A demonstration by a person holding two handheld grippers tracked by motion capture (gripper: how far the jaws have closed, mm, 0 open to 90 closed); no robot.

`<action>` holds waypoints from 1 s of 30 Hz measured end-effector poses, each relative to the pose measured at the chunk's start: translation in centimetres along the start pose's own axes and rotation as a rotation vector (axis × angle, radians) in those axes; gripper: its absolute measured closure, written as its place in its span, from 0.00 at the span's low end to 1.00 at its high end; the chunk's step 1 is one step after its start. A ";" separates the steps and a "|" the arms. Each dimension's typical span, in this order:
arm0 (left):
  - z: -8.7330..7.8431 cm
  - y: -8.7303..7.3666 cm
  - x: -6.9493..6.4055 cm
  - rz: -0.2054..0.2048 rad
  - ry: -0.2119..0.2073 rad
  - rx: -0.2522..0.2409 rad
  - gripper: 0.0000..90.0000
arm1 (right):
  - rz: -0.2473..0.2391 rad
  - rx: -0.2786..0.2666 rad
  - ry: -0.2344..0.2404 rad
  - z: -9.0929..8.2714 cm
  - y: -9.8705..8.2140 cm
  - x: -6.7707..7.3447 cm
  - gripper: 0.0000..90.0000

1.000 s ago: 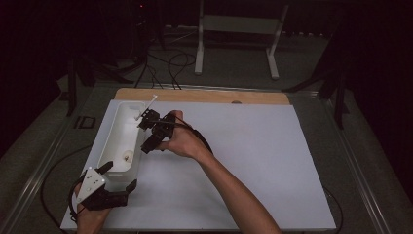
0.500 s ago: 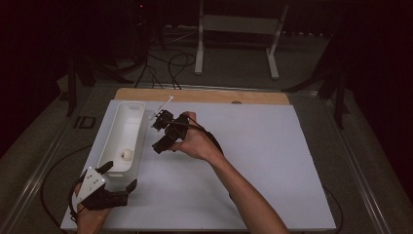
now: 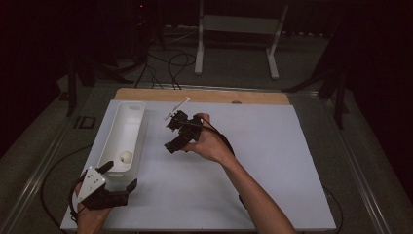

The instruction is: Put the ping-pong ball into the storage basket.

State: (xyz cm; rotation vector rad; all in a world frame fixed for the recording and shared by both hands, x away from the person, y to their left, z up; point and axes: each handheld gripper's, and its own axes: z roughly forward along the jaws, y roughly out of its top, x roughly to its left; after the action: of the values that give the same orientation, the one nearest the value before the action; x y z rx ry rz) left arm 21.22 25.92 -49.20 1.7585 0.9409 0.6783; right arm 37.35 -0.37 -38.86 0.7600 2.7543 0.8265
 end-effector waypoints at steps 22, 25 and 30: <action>0.1 0.1 0.0 -0.001 -0.003 0.005 0.00 | 0.075 -0.054 -0.015 -2.0 -5.0 -1.9 0.13; 0.1 0.1 0.0 -0.001 -0.003 0.006 0.00 | 0.079 -0.065 -0.020 -2.3 -5.6 -2.1 0.13; 0.1 0.1 0.1 -0.001 -0.005 0.007 0.00 | 0.102 -0.080 -0.029 -2.9 -6.8 -2.5 0.13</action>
State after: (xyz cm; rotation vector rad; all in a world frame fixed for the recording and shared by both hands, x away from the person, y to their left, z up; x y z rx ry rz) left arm 21.36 25.91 -49.19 1.7653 0.9416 0.6704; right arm 35.74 -7.91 -40.14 0.8960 2.6589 0.9310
